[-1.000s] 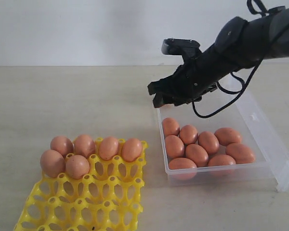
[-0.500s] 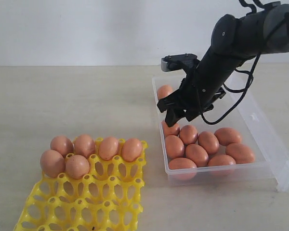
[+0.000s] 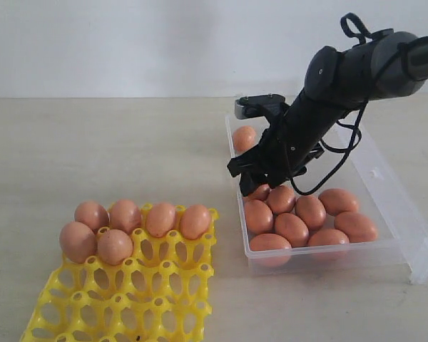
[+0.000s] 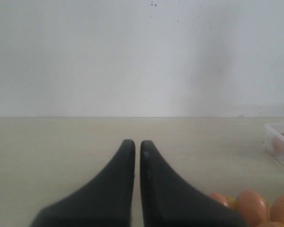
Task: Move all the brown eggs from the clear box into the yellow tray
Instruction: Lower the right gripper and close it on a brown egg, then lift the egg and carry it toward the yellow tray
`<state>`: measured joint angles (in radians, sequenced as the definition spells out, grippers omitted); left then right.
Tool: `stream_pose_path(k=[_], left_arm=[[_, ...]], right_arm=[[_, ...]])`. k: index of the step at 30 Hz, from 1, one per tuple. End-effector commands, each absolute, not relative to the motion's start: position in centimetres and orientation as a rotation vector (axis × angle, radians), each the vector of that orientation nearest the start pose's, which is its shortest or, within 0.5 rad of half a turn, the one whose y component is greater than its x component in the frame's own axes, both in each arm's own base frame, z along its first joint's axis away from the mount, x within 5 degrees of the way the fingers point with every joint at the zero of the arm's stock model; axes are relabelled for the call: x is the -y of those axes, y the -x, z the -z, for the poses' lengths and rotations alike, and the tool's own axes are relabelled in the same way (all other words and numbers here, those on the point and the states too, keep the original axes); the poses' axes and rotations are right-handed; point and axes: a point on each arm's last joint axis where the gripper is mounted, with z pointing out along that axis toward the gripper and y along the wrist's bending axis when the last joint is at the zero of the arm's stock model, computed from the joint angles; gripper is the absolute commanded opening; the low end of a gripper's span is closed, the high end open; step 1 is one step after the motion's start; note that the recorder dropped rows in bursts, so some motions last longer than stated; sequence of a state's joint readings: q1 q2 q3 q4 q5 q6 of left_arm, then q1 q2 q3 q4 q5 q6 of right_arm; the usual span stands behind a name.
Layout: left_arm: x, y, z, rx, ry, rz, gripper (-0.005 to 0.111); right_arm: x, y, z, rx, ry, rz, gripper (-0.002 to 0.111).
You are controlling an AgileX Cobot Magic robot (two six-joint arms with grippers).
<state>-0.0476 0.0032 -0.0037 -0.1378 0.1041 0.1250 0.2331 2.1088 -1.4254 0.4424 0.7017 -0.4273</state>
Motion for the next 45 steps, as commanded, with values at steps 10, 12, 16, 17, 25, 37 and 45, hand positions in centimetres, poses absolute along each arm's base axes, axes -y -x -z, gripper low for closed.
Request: stream_pose_path(k=[10, 12, 16, 17, 25, 37, 45], left_arm=[[0.4, -5.6, -20.4, -1.581, -0.039, 0.053, 0.004], [0.4, -5.6, -20.4, -1.581, -0.039, 0.053, 0.004], [0.4, -5.6, -20.4, -1.581, -0.039, 0.053, 0.004], [0.4, -5.6, -20.4, -1.581, -0.039, 0.053, 0.004], [0.4, -5.6, -20.4, -1.581, -0.039, 0.053, 0.004], [0.4, -5.6, -20.4, -1.586, -0.039, 0.054, 0.004], [0.4, -5.6, -20.4, -1.586, -0.039, 0.054, 0.004]], right_arm=[[-12.2, -41.2, -13.3, -2.755, 0.493, -0.433, 0.01], [-12.2, -41.2, -13.3, -2.752, 0.494, -0.429, 0.0], [-12.0, -41.3, -14.5, -2.714, 0.533, -0.38, 0.0], [-11.9, -41.3, -15.1, -2.699, 0.536, -0.368, 0.0], [-10.3, -40.5, -24.4, -2.154, 0.105, -0.309, 0.0], [-12.1, -36.4, -32.6, -1.249, 0.221, -0.493, 0.0], [-17.6, -32.1, -26.3, -1.549, 0.643, -0.887, 0.0]])
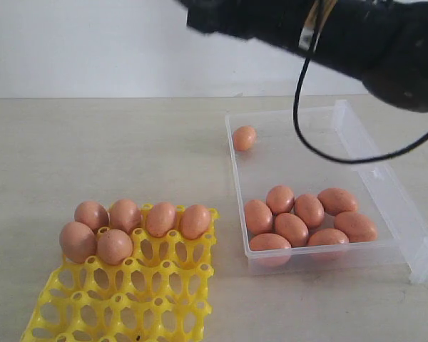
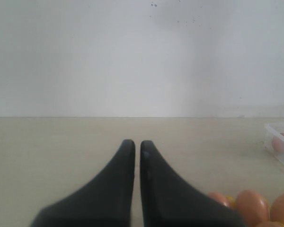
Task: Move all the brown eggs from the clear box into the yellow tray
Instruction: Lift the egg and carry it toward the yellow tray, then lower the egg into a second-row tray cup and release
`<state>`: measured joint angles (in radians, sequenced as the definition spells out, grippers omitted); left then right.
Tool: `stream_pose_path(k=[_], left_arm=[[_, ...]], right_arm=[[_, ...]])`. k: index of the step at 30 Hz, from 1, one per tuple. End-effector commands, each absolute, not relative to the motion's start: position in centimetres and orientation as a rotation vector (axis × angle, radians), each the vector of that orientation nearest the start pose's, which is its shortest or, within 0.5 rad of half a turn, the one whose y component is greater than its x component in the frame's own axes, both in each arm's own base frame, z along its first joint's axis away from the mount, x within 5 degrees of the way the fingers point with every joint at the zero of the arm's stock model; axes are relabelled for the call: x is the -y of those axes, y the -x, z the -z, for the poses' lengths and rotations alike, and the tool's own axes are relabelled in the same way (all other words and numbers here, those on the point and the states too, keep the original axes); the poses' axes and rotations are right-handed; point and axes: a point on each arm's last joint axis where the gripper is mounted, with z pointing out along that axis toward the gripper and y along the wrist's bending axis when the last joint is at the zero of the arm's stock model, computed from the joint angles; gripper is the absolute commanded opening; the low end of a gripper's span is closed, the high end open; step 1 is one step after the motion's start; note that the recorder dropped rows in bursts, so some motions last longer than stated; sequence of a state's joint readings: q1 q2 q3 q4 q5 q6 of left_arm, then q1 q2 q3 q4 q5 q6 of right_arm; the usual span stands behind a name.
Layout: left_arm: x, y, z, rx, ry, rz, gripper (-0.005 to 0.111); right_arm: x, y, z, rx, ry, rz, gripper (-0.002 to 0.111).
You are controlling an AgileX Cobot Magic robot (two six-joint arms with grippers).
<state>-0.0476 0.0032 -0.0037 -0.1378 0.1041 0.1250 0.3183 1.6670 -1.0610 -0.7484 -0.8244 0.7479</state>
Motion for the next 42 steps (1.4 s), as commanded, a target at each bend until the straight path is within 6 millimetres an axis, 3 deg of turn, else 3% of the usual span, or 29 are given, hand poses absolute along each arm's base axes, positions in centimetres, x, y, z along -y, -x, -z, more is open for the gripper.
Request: stream_pose_path(k=[1, 6, 13, 21, 29, 42], left_arm=[[0.4, -5.6, -20.4, -1.586, -0.039, 0.054, 0.004], [0.4, -5.6, -20.4, -1.586, -0.039, 0.054, 0.004], [0.4, -5.6, -20.4, -1.586, -0.039, 0.054, 0.004], [0.4, -5.6, -20.4, -1.581, -0.039, 0.053, 0.004], [0.4, -5.6, -20.4, -1.581, -0.039, 0.053, 0.004], [0.4, -5.6, -20.4, -1.581, -0.039, 0.053, 0.004]], right_arm=[[-18.3, -31.3, -24.7, -1.578, 0.658, -0.918, 0.0], [-20.7, -27.1, -19.7, -1.658, 0.749, -0.935, 0.0], [-24.1, -24.9, -17.6, -1.624, 0.773, -0.931, 0.0], [-25.3, -25.7, -14.3, -1.729, 0.653, -0.988, 0.0], [-24.4, -25.9, -12.3, -1.971, 0.656, -0.827, 0.0], [-24.3, -25.9, -11.9, -2.004, 0.673, -0.792, 0.0]])
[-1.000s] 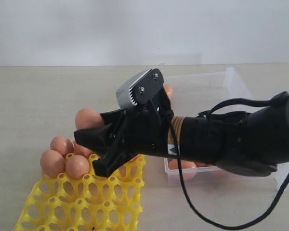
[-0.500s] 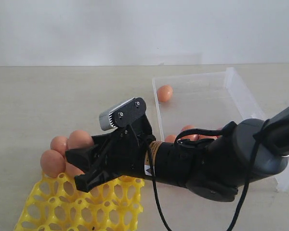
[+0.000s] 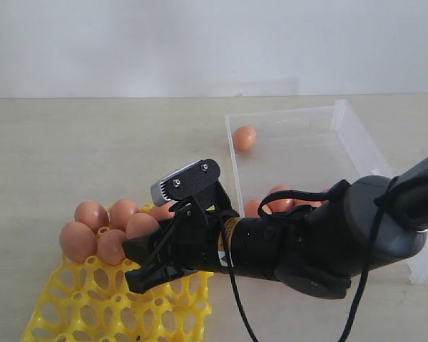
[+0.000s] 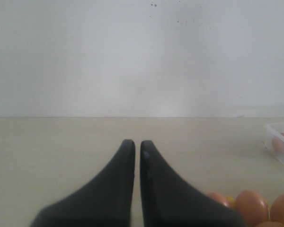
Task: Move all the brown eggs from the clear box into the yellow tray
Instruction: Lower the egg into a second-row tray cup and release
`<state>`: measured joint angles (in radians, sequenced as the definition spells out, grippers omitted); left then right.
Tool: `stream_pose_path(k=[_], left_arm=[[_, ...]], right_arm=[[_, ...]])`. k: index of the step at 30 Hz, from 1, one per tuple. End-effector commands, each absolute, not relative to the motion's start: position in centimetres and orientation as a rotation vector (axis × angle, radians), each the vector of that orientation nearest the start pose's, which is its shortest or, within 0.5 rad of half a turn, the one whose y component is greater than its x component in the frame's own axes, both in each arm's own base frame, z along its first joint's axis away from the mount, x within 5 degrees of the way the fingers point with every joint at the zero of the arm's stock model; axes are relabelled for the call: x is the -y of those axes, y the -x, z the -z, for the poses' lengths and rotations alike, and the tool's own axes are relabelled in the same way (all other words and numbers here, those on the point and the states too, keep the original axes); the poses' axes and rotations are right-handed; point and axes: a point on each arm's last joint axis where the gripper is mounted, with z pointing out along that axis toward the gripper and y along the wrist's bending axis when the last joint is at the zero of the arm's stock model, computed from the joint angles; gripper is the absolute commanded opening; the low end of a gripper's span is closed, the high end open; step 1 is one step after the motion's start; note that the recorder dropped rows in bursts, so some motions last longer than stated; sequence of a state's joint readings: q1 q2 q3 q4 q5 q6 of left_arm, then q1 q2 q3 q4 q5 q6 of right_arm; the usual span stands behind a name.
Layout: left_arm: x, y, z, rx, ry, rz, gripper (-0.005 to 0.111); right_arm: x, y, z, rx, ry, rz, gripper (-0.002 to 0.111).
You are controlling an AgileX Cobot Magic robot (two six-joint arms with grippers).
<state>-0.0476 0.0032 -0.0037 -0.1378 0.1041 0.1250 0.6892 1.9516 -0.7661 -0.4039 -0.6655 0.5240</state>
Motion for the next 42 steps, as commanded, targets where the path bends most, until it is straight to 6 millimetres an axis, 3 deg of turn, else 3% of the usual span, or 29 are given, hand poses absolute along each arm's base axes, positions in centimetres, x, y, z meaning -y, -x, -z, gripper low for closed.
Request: stream_pose_path(k=[1, 4, 13, 22, 29, 42], left_arm=[[0.38, -5.64, -20.43, -1.581, -0.039, 0.053, 0.004], [0.38, -5.64, -20.43, -1.581, -0.039, 0.053, 0.004], [0.38, -5.63, -20.38, -1.586, -0.039, 0.054, 0.004], [0.38, -5.63, -20.38, -1.586, -0.039, 0.054, 0.004], [0.38, -5.63, -20.38, -1.586, -0.039, 0.054, 0.004], [0.38, -5.64, -20.44, -1.58, -0.039, 0.053, 0.004]], right_arm=[[-24.26, -25.88, -11.92, -2.005, 0.675, -0.789, 0.0], [-24.24, -25.88, -11.88, -2.006, 0.681, -0.783, 0.005], [-24.01, -25.83, -11.48, -2.053, 0.69, -0.748, 0.036], [-23.85, -25.77, -11.19, -2.085, 0.701, -0.722, 0.037], [-23.84, -25.76, -11.16, -2.089, 0.703, -0.72, 0.057], [-23.74, -25.72, -11.47, -2.095, 0.71, -0.706, 0.056]])
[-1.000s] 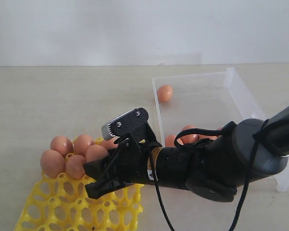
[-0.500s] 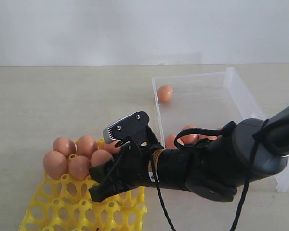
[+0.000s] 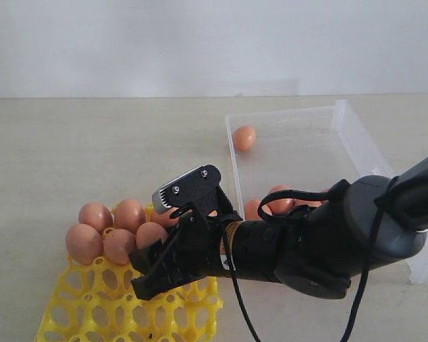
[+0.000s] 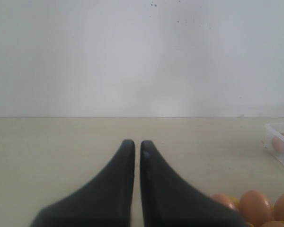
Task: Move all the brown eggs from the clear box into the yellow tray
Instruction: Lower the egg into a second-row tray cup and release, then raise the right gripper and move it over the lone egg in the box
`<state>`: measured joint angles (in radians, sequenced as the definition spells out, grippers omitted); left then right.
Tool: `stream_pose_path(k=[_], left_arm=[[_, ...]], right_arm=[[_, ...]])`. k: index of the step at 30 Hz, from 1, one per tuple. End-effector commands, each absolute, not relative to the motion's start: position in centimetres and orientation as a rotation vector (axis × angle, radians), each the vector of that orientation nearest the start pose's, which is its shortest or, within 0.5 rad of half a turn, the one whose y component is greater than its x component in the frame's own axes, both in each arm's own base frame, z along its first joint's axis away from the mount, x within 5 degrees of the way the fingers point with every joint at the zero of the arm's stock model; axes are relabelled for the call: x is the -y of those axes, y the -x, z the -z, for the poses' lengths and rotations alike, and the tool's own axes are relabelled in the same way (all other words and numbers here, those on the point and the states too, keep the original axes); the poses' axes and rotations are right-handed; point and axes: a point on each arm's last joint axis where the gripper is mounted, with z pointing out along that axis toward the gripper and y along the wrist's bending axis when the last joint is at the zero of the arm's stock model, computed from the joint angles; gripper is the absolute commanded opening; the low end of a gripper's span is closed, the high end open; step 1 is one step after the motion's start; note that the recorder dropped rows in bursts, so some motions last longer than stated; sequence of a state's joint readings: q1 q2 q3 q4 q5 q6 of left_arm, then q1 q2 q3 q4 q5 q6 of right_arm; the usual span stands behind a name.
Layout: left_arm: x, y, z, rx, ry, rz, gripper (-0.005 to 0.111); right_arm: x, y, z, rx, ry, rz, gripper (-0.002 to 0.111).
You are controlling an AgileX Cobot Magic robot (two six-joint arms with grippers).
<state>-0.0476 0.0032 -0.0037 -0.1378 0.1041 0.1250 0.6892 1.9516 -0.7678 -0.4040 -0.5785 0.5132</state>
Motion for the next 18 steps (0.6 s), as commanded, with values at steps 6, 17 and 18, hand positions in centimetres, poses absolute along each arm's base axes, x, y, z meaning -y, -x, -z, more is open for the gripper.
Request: stream_pose_path(k=[6, 17, 18], left_arm=[[0.4, -5.6, -20.4, -1.58, -0.039, 0.053, 0.004], [0.4, -5.6, -20.4, -1.58, -0.039, 0.053, 0.004], [0.4, -5.6, -20.4, -1.58, -0.039, 0.053, 0.004]], right_arm=[[-23.7, -25.7, -14.0, -2.019, 0.7, -0.711, 0.056], [-16.5, -27.7, -23.6, -1.899, 0.347, -0.328, 0.0], [-14.5, -28.5, -23.4, -1.96, 0.249, -0.286, 0.001]])
